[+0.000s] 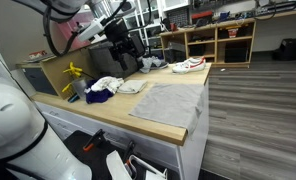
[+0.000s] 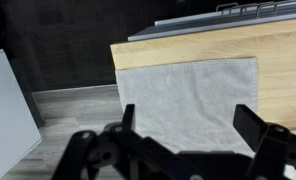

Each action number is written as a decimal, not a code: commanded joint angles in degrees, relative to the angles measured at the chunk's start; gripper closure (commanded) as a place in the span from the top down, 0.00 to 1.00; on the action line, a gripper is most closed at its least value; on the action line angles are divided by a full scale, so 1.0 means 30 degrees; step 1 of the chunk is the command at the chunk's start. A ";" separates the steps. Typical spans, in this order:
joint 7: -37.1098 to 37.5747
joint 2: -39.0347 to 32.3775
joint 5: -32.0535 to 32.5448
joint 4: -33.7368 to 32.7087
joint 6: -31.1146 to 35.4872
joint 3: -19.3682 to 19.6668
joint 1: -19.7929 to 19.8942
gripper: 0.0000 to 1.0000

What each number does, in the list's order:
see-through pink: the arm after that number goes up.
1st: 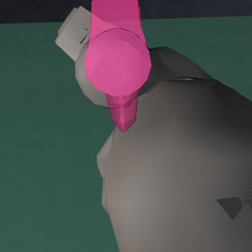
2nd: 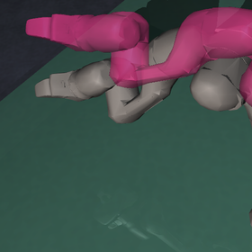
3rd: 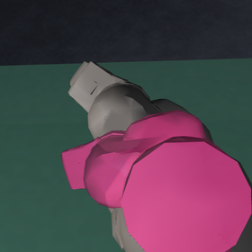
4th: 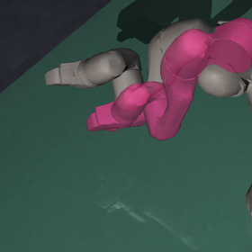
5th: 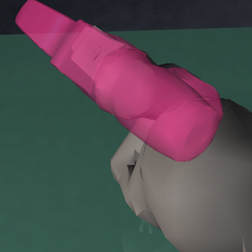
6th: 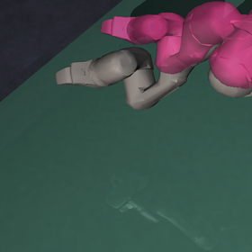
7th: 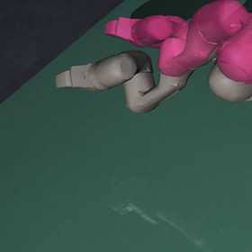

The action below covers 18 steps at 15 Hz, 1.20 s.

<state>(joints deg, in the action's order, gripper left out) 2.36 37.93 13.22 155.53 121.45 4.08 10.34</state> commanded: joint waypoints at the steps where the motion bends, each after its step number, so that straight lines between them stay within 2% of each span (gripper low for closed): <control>1: 0.0804 -0.3301 -0.0640 -0.1659 0.0673 0.0231 0.0008 1.00; 6: -0.0148 -0.7487 -0.2112 -0.4029 0.1131 0.0980 -0.0362 1.00; 10: -0.1308 -1.0675 -0.3249 -0.6723 0.0781 0.1715 -0.0222 1.00; 14: -0.2355 -1.3192 -0.4546 -0.9205 0.0439 0.2288 0.0055 1.00; 18: -0.2246 -1.5226 -0.5577 -1.1233 0.0318 0.2543 0.0489 1.00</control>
<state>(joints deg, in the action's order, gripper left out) -3.32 -3.11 -0.84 127.54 124.70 11.32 10.84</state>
